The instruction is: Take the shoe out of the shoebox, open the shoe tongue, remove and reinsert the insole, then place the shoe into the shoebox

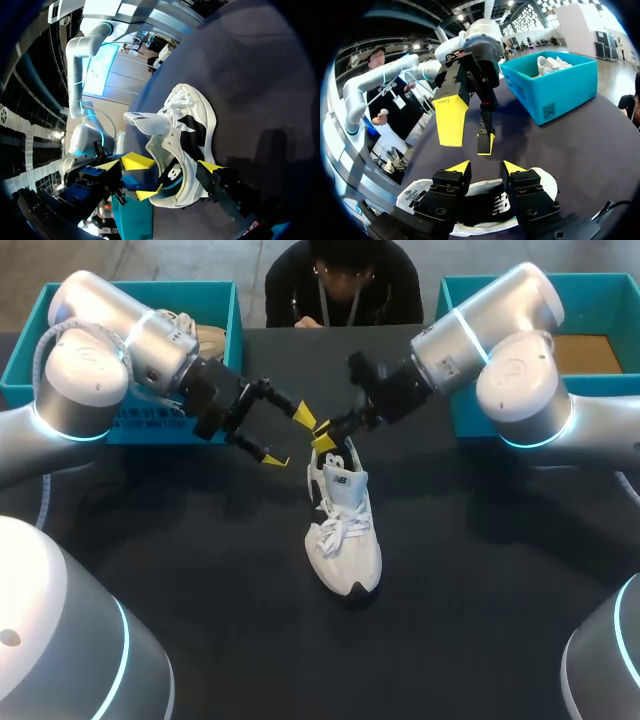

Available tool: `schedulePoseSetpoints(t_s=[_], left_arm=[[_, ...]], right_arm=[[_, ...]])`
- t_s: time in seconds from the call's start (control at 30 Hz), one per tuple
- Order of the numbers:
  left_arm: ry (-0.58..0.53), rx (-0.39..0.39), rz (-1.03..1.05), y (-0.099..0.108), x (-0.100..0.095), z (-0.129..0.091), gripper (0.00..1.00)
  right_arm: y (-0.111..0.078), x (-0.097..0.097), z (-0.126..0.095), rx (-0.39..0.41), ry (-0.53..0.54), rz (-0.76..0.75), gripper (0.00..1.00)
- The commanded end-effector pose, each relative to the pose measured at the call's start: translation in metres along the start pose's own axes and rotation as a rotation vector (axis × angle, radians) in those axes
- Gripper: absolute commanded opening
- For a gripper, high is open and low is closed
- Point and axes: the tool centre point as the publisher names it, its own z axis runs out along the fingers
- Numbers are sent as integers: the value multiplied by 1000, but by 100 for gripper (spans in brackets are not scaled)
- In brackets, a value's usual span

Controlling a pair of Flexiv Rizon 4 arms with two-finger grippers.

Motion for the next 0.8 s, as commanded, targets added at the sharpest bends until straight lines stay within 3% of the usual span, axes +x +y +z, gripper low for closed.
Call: schedulePoseSetpoints(t_s=[0.03, 0.23, 0.37, 0.4, 0.8], left_arm=[[3, -3, 0, -1, 0, 1, 100], [7, -2, 2, 0, -1, 0, 100], [11, -2, 5, 1, -2, -1, 100], [12, -3, 5, 1, -2, -2, 100], [19, -14, 14, 7, -8, -13, 100]], right_arm=[[6, 1, -5, 6, -15, -10, 41], [14, -1, -11, 0, -47, -4, 38], [15, -1, -14, -24, -91, 49, 4], [15, -1, -15, -35, -106, 62, 0], [8, 0, -33, -87, -213, 159, 0]])
